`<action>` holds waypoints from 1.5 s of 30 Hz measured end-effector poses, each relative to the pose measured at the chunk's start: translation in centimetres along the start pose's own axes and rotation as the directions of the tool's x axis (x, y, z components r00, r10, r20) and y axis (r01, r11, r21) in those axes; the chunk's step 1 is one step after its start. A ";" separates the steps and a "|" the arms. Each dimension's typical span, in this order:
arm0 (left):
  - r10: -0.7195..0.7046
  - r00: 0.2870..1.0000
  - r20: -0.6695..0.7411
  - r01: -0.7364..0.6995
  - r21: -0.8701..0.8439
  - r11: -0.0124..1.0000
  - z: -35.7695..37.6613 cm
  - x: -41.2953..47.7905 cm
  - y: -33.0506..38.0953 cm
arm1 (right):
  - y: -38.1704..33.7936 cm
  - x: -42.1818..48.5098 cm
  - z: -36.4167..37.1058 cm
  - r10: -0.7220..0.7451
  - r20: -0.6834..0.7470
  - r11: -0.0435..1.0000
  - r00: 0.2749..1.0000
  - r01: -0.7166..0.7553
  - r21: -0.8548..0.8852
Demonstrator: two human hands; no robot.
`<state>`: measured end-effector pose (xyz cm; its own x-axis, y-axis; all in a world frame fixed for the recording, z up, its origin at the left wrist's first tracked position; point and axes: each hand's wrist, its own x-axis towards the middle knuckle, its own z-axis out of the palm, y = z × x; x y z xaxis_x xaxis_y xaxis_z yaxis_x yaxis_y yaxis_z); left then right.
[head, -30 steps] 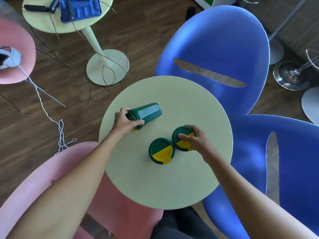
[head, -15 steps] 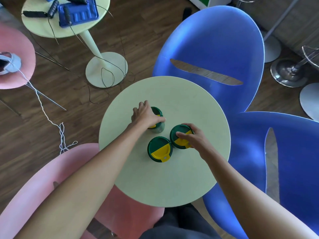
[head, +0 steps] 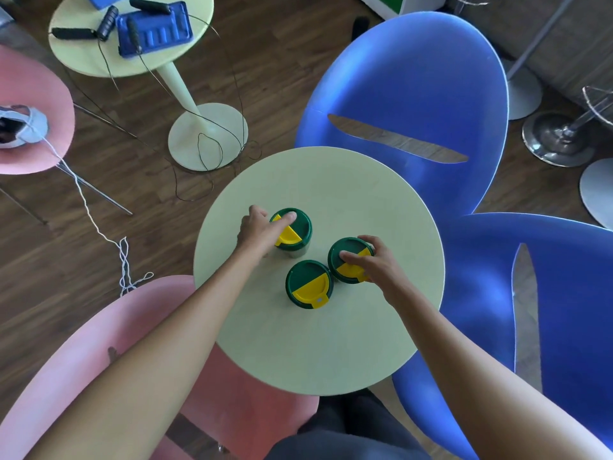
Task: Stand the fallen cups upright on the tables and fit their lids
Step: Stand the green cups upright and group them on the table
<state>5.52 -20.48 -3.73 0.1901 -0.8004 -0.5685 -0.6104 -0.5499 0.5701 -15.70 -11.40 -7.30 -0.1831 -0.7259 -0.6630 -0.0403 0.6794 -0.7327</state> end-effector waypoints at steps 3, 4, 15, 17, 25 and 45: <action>-0.119 0.993 -0.011 0.117 -0.126 0.985 0.3 -0.3 -0.1 | 0.0 -0.1 0.0 0.017 0.007 1.000 1.000 -0.017 0.023; -0.120 0.992 -0.026 0.116 -0.134 0.984 0.5 -0.3 0.1 | -0.1 -0.1 0.0 0.021 0.011 1.000 1.000 -0.021 0.022; 0.304 0.930 0.205 -0.345 0.207 0.916 1.6 -0.1 2.3 | -0.2 0.0 -0.2 0.035 0.020 0.999 0.999 -0.035 0.016; 0.314 0.923 0.224 -0.363 0.229 0.903 1.8 -0.1 2.6 | -0.3 -0.1 -0.2 0.036 0.021 0.999 0.999 -0.037 0.018; 0.343 0.906 0.248 -0.402 0.248 0.882 1.9 -0.2 2.5 | -0.3 -0.5 0.2 0.025 -0.005 0.999 1.000 -0.025 0.036; 0.729 0.683 0.047 -0.698 0.333 0.634 5.2 -8.3 6.6 | -2.2 -7.3 -7.9 -0.243 -0.293 0.970 0.925 0.227 -0.085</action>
<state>-4.04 -16.24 1.67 -0.3508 -0.9365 -0.0009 -0.7754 0.2899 0.5609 -22.02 -6.77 0.40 -0.4477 -0.8045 -0.3902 -0.1646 0.5031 -0.8484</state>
